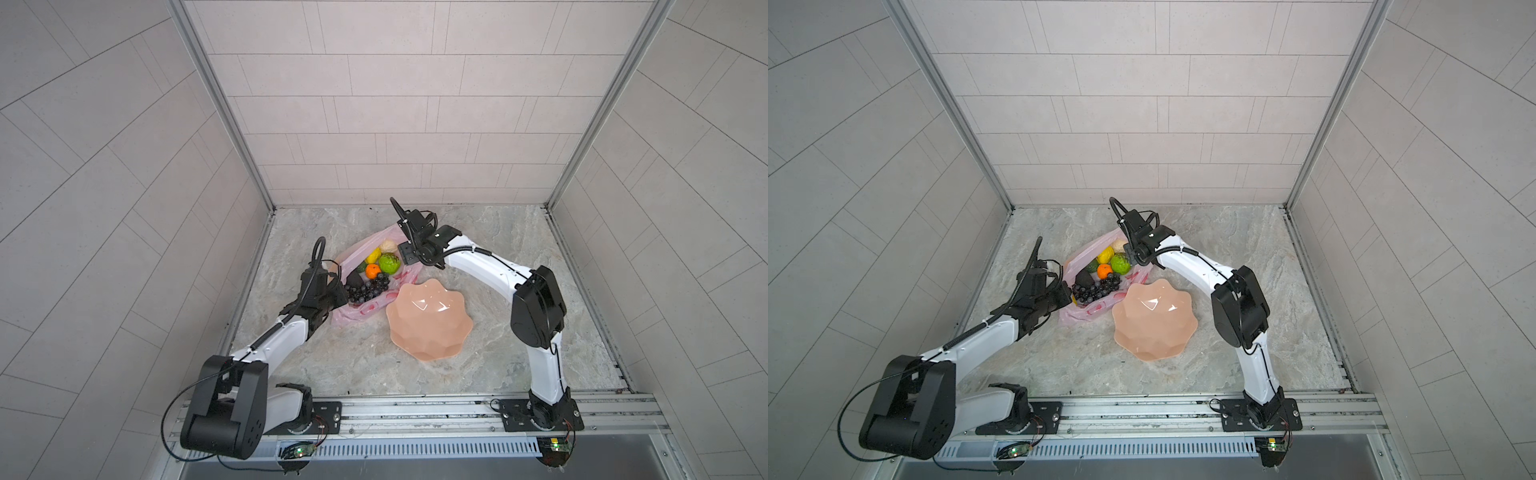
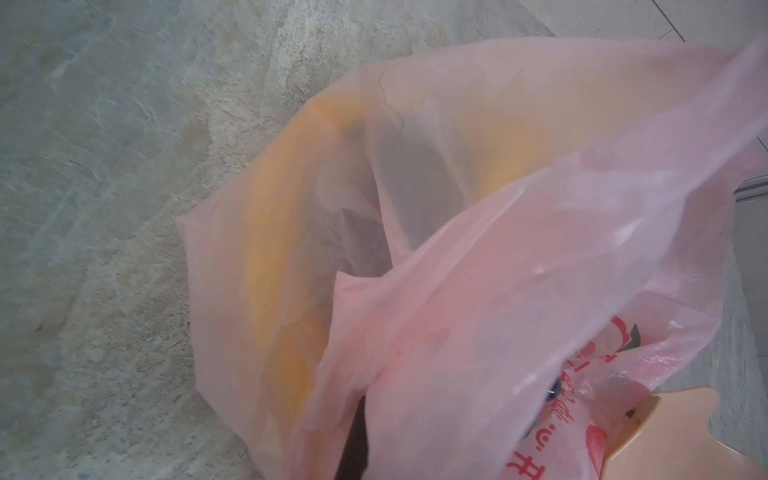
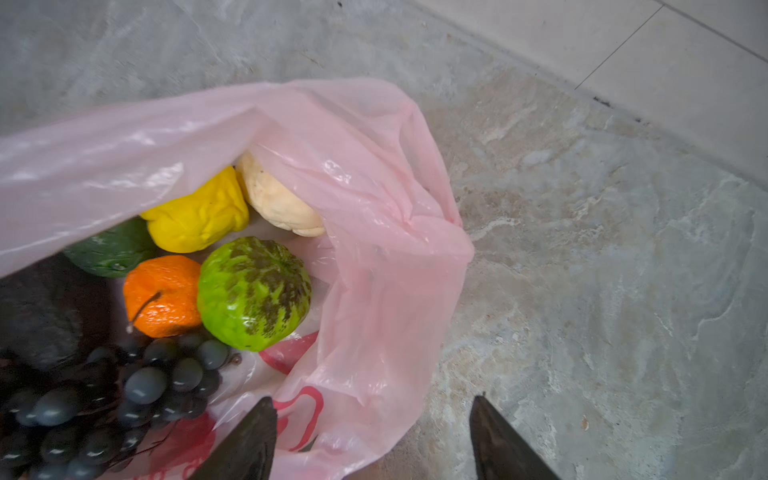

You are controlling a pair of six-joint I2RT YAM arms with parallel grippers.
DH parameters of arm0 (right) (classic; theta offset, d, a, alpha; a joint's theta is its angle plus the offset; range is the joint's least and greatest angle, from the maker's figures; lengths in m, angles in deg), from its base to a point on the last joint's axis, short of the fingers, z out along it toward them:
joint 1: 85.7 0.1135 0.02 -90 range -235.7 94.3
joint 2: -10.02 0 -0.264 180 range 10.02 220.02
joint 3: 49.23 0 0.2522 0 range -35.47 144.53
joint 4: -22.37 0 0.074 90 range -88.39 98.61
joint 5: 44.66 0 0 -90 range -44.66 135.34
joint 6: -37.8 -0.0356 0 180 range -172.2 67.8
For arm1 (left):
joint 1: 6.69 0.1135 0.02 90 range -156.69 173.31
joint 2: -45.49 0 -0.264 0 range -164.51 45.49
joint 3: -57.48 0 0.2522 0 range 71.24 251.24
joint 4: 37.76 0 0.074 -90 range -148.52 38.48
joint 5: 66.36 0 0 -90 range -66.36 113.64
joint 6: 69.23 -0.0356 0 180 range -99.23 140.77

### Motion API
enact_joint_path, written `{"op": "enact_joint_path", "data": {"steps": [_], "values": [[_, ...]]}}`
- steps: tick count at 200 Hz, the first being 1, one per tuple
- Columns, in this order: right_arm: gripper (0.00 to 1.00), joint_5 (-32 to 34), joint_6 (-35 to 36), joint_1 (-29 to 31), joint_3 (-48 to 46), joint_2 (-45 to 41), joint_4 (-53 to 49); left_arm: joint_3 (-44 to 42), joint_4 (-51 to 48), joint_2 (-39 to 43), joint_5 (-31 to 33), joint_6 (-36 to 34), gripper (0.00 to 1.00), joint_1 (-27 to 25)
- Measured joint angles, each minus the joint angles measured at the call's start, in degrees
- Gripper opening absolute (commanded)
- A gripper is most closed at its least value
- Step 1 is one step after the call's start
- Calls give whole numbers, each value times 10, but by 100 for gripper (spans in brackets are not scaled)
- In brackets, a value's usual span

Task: Take the fake fruits out of the plastic bag
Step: 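Lower the right gripper into the bag and grasp the green custard apple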

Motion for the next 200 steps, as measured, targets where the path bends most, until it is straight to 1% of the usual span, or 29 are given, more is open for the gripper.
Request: {"op": "enact_joint_path", "data": {"steps": [19, 39, 80, 105, 132, 200], "values": [[70, -11, -7, 10, -8, -15, 7, 0, 0, 0, 0, 0, 3, 0], [67, -36, -26, 17, -3, -6, 12, 0, 0, 2, -1, 0, 3, 0], [66, -74, -79, 21, 69, 73, 9, 0, 0, 2, -3, 0, 3, 0], [66, -83, -92, 21, 98, 113, 7, 0, 0, 7, -3, 0, 3, -1], [66, -86, -87, 24, 122, 147, 6, 0, 1, 9, -3, 0, 3, -1], [68, -67, -26, 28, 207, 207, -28, 0, 1, 9, -5, 0, 3, -1]]}}
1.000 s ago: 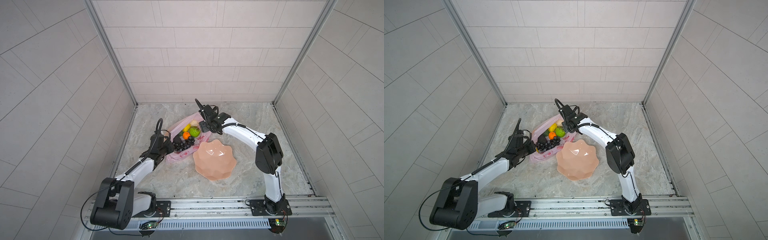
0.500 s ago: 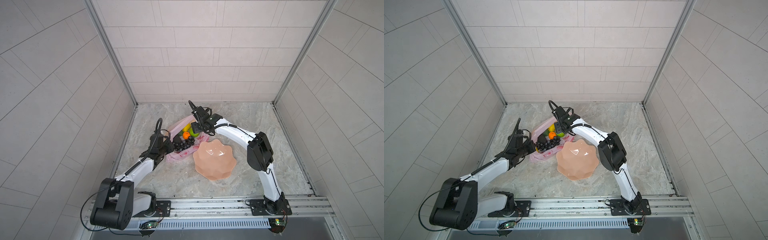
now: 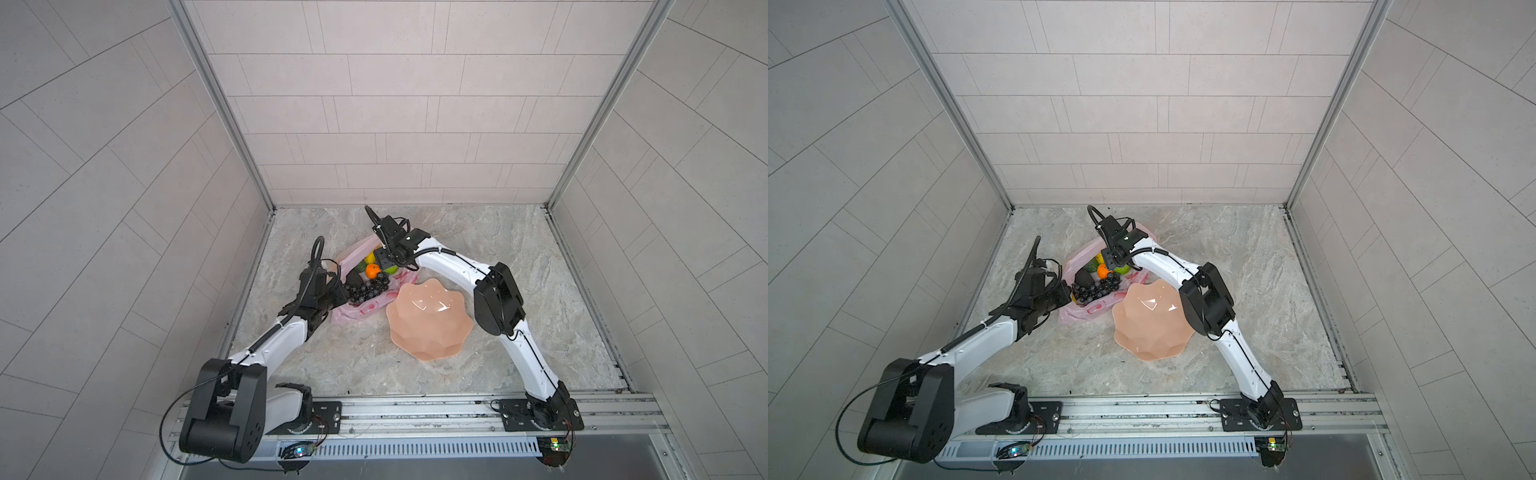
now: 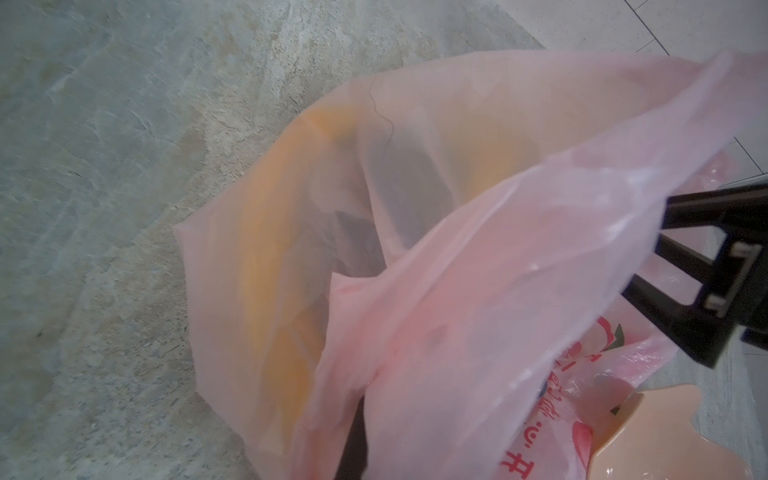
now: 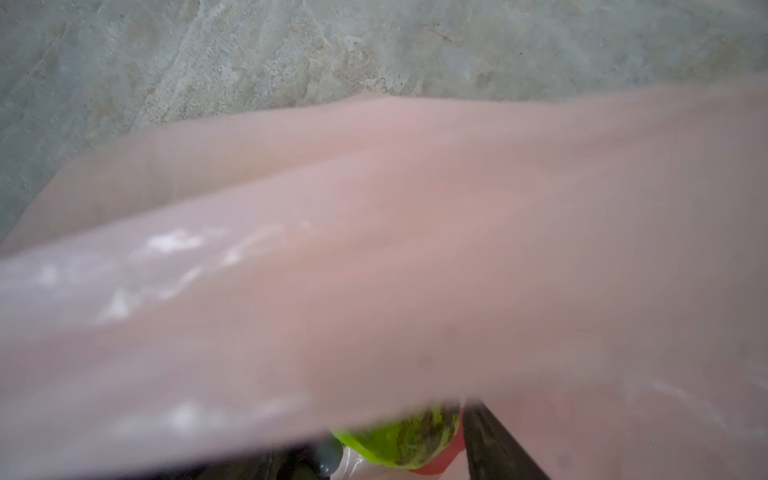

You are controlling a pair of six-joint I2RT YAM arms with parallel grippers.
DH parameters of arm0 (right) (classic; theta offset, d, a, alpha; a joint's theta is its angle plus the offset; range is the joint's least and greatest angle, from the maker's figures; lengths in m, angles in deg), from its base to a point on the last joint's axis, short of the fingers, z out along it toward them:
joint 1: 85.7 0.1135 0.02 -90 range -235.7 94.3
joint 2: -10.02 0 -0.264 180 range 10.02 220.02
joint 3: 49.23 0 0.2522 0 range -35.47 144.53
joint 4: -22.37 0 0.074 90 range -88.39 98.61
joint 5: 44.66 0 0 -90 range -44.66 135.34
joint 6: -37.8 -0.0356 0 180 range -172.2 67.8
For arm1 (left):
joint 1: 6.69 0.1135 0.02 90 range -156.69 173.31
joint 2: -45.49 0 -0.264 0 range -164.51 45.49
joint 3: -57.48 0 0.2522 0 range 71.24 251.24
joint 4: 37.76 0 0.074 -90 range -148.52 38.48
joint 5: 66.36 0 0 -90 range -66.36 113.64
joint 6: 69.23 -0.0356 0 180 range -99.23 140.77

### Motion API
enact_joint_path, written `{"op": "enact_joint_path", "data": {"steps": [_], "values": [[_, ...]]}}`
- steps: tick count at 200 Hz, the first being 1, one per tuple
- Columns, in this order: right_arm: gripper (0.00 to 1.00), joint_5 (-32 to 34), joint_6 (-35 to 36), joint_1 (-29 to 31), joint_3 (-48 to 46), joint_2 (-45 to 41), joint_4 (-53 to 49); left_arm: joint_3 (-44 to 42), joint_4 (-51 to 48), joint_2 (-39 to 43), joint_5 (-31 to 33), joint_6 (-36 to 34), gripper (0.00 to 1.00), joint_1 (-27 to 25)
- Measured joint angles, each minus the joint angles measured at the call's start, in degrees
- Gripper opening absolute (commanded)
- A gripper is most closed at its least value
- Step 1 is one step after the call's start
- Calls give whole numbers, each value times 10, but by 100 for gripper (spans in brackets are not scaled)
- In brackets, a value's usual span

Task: Take the fake fruits out of the plastic bag
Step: 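Lower the right gripper into the bag and grasp the green custard apple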

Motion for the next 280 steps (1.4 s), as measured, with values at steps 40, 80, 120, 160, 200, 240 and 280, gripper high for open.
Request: {"op": "enact_joint_path", "data": {"steps": [40, 80, 120, 160, 200, 240, 280], "values": [[68, 6, 24, 0, 38, 40, -25, 0, 0, -1, 0, 0, 3, 0], [68, 12, 33, 0, 54, 57, -41, 0, 0, -4, 0, 0, 3, 0], [66, 18, 33, 0, 54, 58, -46, 0, 0, -4, 0, 0, 3, 0], [73, 31, 33, 0, 54, 59, -61, 0, 0, -4, 0, 0, 3, 0], [65, 42, 32, 0, 54, 64, -66, 0, 0, -4, 0, 0, 3, 0], [48, 42, 31, 0, 55, 64, -67, 0, 0, -4, 1, 0, 3, 0], [45, 42, 23, 0, 53, 63, -64, 0, 0, -4, 2, -1, 3, 0]]}}
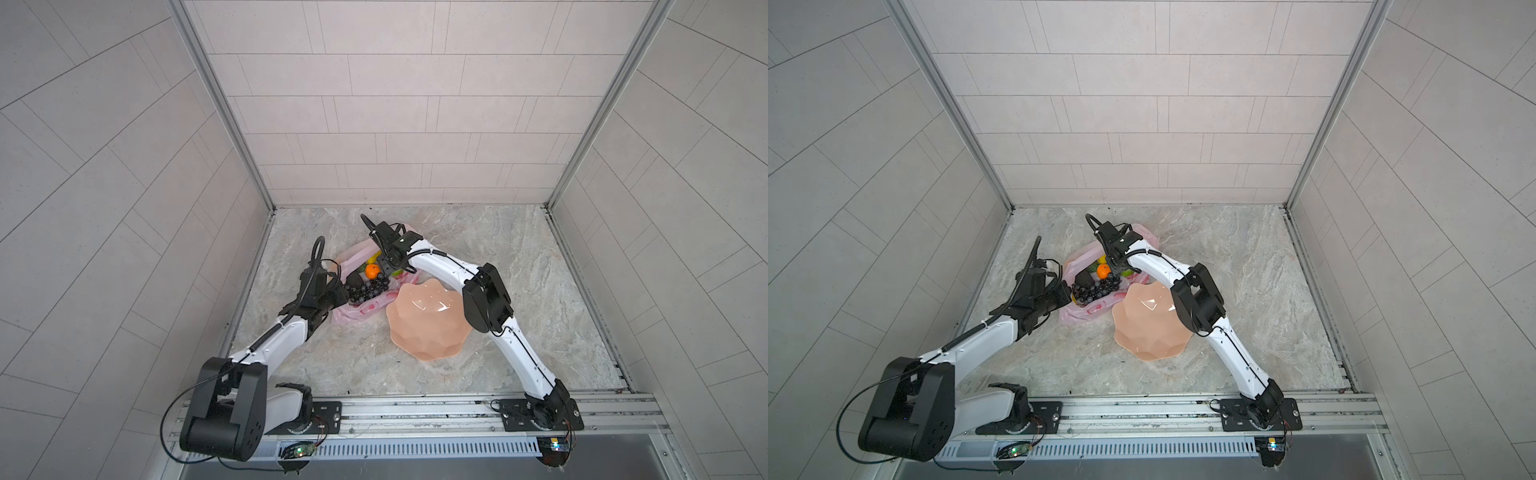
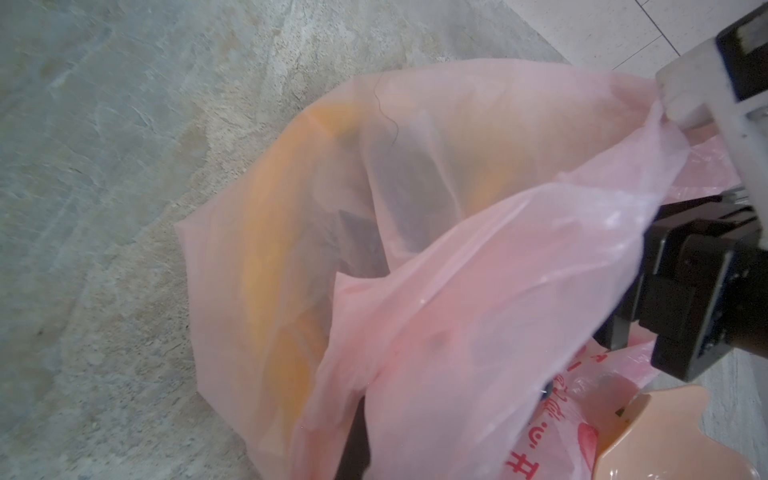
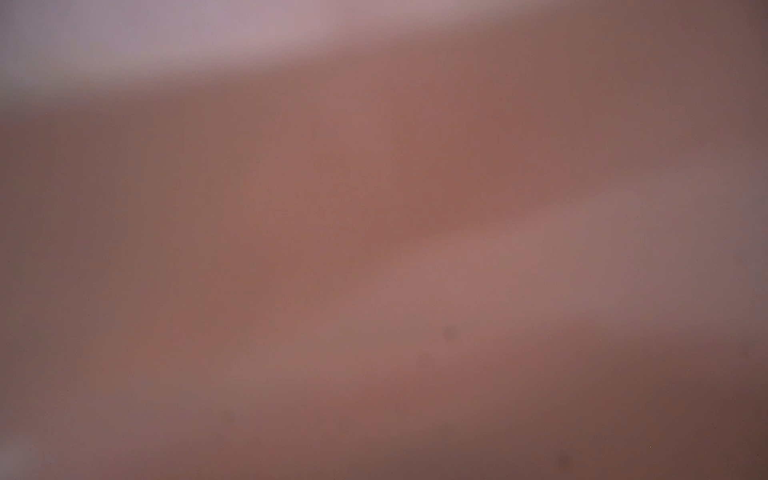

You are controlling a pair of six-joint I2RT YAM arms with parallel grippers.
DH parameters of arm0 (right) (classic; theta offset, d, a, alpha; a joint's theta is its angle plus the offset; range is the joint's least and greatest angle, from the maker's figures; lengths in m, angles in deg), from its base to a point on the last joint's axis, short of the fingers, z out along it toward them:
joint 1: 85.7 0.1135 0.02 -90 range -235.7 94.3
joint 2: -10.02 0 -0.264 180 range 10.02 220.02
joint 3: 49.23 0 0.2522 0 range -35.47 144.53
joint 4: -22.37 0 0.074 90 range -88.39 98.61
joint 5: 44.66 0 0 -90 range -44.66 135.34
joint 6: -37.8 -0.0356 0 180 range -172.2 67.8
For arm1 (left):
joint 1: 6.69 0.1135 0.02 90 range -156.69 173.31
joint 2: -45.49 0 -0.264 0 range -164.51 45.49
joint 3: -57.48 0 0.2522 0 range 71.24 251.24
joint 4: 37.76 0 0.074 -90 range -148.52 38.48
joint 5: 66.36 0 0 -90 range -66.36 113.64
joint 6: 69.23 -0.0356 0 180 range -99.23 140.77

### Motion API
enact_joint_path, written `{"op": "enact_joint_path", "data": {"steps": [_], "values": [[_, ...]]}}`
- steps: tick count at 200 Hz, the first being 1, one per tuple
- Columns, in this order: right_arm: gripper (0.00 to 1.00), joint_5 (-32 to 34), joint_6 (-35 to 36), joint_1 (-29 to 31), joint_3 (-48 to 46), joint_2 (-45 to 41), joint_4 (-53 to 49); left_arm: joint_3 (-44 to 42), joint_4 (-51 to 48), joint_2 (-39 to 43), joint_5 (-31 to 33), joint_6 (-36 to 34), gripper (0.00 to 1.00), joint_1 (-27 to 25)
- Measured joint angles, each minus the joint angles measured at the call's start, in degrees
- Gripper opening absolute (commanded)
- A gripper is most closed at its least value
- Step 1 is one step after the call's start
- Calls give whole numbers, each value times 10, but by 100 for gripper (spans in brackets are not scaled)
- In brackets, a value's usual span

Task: Take the fake fruits out of the plastic bag
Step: 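Lower the right gripper into the bag and grasp the green custard apple, then carry the green custard apple into the peach bowl with the right gripper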

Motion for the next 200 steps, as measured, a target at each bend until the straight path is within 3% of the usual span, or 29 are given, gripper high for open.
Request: {"op": "enact_joint_path", "data": {"steps": [77, 141, 200], "values": [[45, -43, -47, -12, -80, -74, 31, 0, 0, 0, 0, -2, 3, 0], [45, -103, -124, -45, -236, -224, 130, 0, -2, 6, 2, -4, 3, 0], [44, -135, -173, -56, -454, -396, 199, 0, -3, 7, 3, -5, 3, 0]]}}
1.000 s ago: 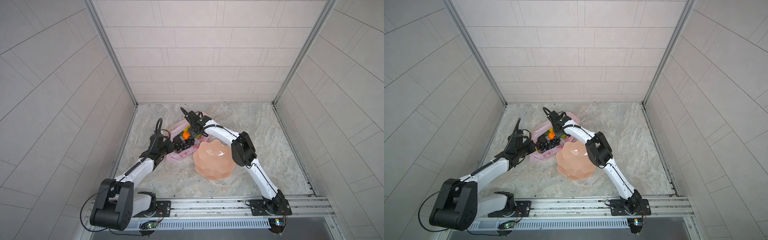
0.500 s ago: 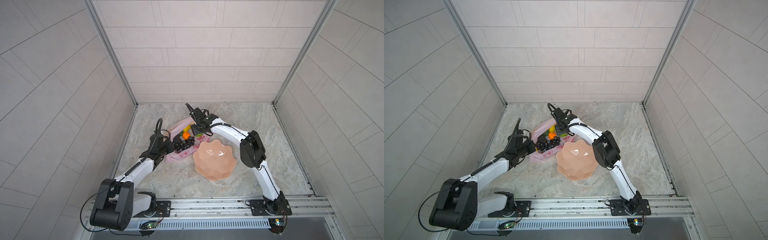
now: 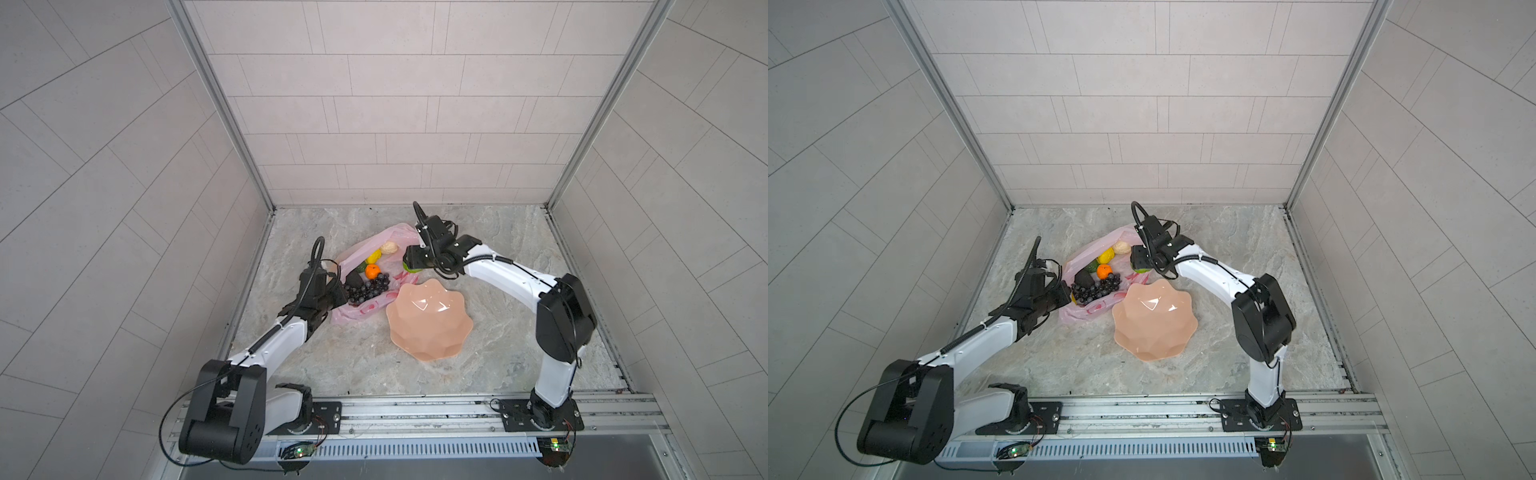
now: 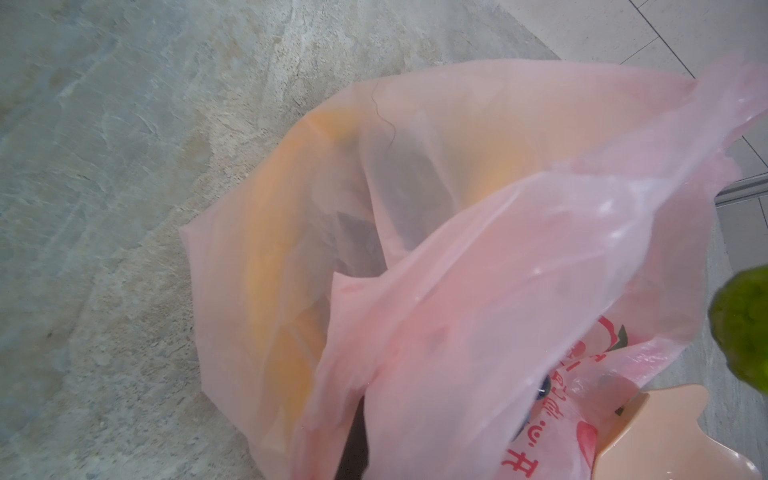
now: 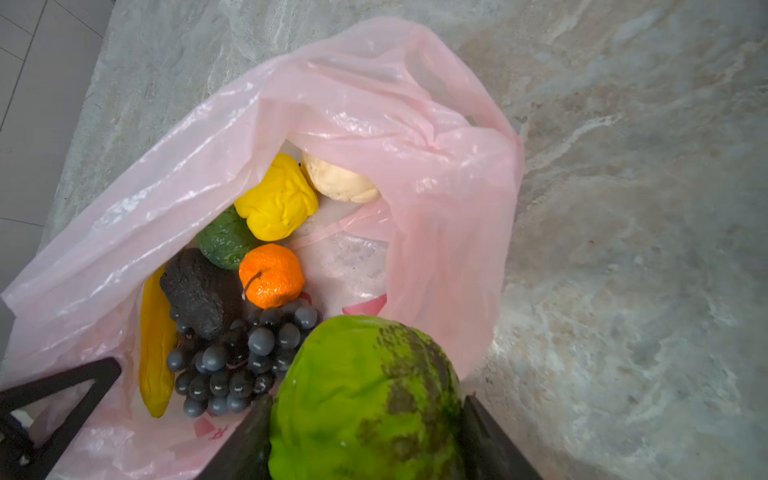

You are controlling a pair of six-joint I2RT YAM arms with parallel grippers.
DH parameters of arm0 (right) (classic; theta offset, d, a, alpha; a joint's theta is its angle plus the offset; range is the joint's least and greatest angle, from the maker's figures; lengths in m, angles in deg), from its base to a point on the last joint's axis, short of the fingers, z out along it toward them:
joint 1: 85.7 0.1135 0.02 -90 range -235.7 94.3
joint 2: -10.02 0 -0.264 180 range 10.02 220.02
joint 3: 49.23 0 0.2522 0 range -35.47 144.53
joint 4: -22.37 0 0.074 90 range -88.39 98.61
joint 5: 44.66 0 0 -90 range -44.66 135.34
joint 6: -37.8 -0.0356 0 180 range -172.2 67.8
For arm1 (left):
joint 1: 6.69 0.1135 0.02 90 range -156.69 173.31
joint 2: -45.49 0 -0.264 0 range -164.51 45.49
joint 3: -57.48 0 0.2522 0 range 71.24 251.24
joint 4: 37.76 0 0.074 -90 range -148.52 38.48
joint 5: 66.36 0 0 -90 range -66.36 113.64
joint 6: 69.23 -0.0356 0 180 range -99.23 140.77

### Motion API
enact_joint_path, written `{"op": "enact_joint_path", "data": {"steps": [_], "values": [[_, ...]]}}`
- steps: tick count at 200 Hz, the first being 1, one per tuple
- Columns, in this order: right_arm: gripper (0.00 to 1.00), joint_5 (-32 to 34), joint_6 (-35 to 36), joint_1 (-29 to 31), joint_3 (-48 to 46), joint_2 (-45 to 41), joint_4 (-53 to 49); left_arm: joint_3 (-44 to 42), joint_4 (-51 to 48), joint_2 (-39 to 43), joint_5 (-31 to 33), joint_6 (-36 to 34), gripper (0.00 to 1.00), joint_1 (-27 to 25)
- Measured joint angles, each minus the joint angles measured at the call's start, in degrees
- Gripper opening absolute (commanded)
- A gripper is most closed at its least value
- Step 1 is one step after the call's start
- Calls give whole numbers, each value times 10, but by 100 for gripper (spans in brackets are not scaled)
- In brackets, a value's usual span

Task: Take the fake fruits out of the plastic bag
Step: 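Carry the green custard apple into the peach bowl with the right gripper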

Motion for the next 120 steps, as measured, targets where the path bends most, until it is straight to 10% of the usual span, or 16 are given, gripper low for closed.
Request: {"op": "enact_joint_path", "data": {"steps": [120], "values": [[43, -29, -86, 53, -321, -192, 99, 0, -4, 11, -2, 0, 3, 0]]}}
